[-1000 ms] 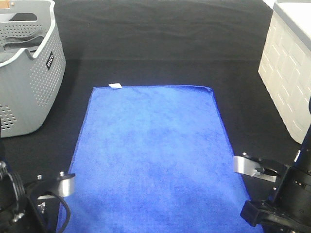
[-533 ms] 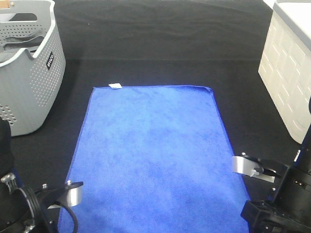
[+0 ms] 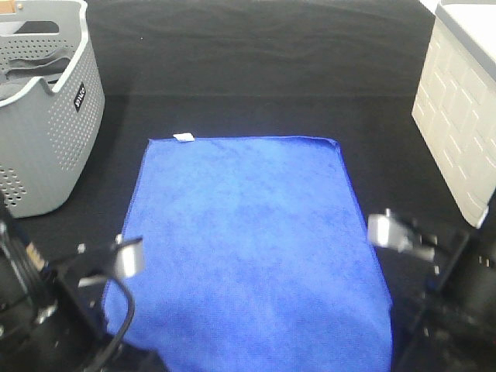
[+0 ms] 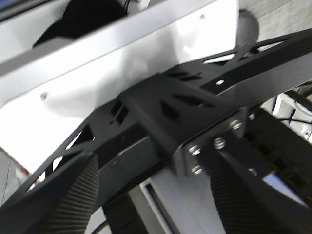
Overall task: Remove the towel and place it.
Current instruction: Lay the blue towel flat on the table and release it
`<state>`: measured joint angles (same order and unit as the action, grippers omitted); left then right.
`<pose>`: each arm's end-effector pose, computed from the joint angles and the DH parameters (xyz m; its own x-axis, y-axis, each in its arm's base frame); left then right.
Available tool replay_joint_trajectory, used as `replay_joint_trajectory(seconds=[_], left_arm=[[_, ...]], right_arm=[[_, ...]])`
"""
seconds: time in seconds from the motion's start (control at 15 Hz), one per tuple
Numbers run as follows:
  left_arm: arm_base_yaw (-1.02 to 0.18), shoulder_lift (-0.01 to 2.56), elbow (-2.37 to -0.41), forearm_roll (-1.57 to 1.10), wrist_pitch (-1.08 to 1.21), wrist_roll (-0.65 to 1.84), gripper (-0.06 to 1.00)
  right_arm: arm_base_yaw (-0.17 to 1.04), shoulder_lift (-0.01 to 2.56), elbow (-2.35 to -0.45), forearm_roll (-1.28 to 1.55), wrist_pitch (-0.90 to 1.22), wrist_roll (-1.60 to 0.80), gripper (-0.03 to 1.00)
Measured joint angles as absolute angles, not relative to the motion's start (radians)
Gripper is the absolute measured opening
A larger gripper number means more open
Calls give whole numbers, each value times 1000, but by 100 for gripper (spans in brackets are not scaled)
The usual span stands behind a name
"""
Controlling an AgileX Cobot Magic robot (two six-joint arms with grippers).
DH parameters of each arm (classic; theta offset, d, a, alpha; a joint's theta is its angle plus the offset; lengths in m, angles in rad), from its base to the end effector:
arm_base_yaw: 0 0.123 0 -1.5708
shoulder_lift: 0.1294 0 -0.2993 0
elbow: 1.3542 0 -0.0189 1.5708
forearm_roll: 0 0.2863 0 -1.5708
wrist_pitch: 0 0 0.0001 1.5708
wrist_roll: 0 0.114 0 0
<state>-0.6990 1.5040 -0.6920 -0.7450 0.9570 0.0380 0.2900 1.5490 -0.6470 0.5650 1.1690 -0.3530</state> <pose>0.1501 -0.2088 0.1513 -0.9290 0.3076 0.2056 0.1643 0.8408 -0.5157 0.1836 0.1134 0.1320 -0.8855 -0.3639 0.2888 -0.1858 0.8471 0.4978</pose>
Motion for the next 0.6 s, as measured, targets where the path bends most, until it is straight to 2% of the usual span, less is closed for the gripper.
replay_joint_trajectory(seconds=[0.27,0.6], left_arm=[[-699,1502,-871,-541,958,-58,64],[-673,1545,-1110,-121,958,-236,66]], right_arm=[[290,1460,-911,457,1168,-296,70],[282,1555,-1247,209,1131,-134,70]])
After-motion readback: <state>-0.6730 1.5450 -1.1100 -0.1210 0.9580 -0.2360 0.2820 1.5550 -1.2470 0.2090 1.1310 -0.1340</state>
